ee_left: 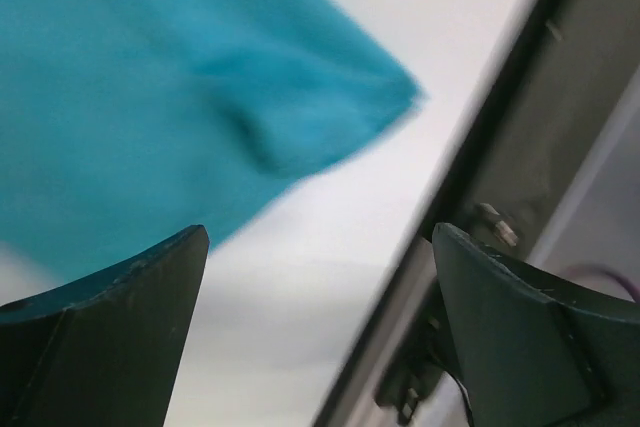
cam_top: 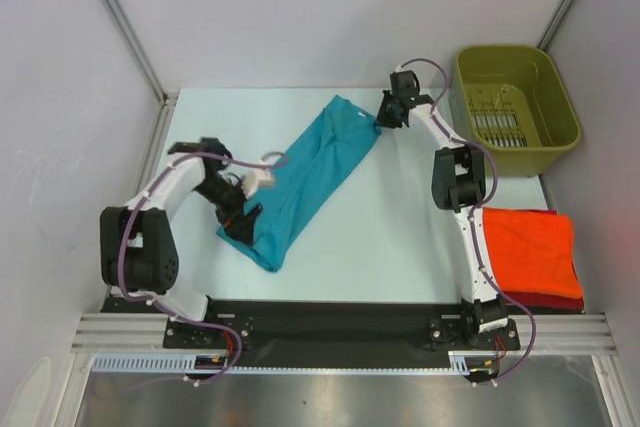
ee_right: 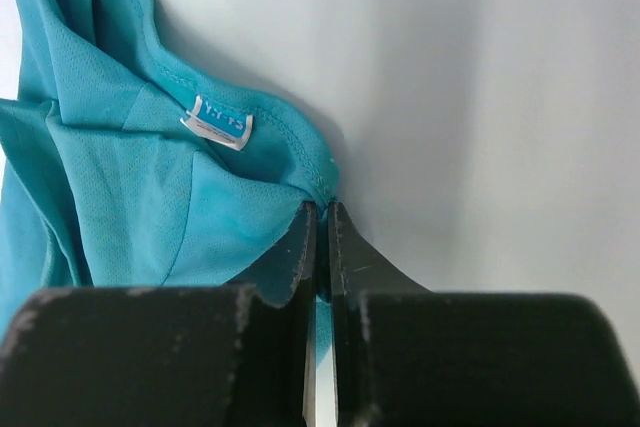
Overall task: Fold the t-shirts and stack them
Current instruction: Fold the tshirt
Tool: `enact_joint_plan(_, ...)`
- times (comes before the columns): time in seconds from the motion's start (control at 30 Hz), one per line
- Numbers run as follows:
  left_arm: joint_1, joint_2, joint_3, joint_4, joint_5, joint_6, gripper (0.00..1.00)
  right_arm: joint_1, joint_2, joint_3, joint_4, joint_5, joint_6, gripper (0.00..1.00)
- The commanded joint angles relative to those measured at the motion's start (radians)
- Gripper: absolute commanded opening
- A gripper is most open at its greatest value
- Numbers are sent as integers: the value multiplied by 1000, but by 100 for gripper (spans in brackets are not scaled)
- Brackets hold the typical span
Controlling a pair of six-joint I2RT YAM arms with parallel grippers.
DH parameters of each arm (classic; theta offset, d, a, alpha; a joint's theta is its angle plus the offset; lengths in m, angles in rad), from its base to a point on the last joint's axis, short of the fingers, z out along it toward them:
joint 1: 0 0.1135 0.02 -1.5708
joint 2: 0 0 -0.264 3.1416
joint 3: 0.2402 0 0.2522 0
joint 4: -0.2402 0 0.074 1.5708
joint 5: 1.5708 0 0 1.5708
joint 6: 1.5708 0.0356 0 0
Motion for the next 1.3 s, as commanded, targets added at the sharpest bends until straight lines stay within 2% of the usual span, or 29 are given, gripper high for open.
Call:
enact_joint_plan(0.0,174,-75,117,168,11,-136,100,7,19,76,9,22,46,4)
enact_joint_plan(0.07,198,-56,82,342,-163,-265,97,7,12,64,32,22,53,5)
enact_joint_plan(0.2,168,56,2,419,-281,-281,86,8,4,53,38,38,50,6)
enact_joint_plan(0.23,169,98,-3,431,-289,-289,80,8,4,54,40,41,47,6)
enact_joint_plan(0.4,146,164,-7,413,-237,-275,52,2,-2,47,44,47,33,5)
enact_joint_plan(0.47,94,158,-32,372,-210,-237,26,2,-7,41,56,48,34,5)
enact_joint_plan(0.5,47,152,-68,364,-194,-225,11,-2,-7,44,63,44,37,4)
enact_joint_plan(0.53,22,130,-90,358,-178,-194,0,-5,-5,42,76,42,40,4)
enact_joint_plan(0.67,-113,95,-156,292,-42,-133,0,-12,-2,51,124,29,82,2)
enact_joint_plan(0.8,-223,129,-156,272,110,-114,0,-7,15,68,175,24,118,0)
enact_joint_plan(0.9,-305,162,-159,318,193,-132,4,4,45,100,204,16,139,0)
enact_joint_plan(0.97,-320,173,-161,353,213,-168,16,11,59,125,196,15,140,6)
enact_joint_plan(1.0,-313,185,-149,341,218,-162,21,13,56,125,193,15,143,23)
enact_joint_plan(1.03,-301,187,-144,311,218,-143,35,13,50,120,190,15,140,34)
enact_joint_plan(1.07,-285,185,-141,289,224,-134,43,11,42,113,187,15,137,47)
enact_joint_plan(1.1,-243,184,-126,263,224,-122,50,8,30,107,182,22,132,66)
enact_joint_plan(1.13,-219,178,-112,193,215,-88,72,5,1,103,167,30,126,70)
enact_joint_plan(1.2,-146,170,-49,116,161,-53,94,1,-48,71,156,53,103,75)
enact_joint_plan(1.23,-120,164,-18,41,146,-13,100,-2,-110,53,140,70,87,76)
enact_joint_plan(1.27,-94,158,20,10,133,5,100,-4,-146,32,127,84,64,76)
